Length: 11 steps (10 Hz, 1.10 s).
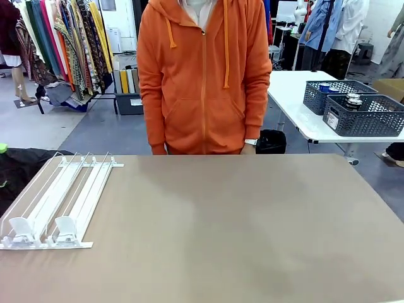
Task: Retrieve and store the cans from the dispenser.
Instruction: Pick up one can from the Automatic Can Dispenser and place it in the middle of the table.
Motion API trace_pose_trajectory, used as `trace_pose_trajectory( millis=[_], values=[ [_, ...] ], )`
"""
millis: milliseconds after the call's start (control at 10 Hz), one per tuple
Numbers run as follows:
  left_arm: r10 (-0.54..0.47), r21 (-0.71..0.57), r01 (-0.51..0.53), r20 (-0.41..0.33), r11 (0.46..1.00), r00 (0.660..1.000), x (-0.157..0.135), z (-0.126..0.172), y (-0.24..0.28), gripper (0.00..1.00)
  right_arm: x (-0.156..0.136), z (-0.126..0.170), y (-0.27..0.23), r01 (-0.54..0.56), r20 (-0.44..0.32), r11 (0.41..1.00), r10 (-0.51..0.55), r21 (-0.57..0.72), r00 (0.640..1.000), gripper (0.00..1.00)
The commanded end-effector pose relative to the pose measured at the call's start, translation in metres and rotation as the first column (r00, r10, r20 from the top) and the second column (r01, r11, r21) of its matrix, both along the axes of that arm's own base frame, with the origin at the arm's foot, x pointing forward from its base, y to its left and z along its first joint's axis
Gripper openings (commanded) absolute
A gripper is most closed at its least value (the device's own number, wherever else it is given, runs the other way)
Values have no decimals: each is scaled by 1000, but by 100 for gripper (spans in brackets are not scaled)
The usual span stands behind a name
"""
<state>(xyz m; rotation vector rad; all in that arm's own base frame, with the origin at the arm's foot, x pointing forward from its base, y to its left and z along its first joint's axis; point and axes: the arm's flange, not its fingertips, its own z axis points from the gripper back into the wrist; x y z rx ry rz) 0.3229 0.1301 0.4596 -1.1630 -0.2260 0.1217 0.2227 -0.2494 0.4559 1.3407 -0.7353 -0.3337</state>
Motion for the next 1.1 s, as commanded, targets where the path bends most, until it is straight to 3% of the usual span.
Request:
trace_pose_trajectory(
  millis=[0,1000],
  values=[
    [-7,-8,7,19,1000,1000,-1,-1,0,100,1,2,0,3,20,1000,-3,-1,1000,100],
    [-7,-8,7,19,1000,1000,-1,-1,0,100,1,2,0,3,20,1000,-3,-1,1000,100]
  ],
)
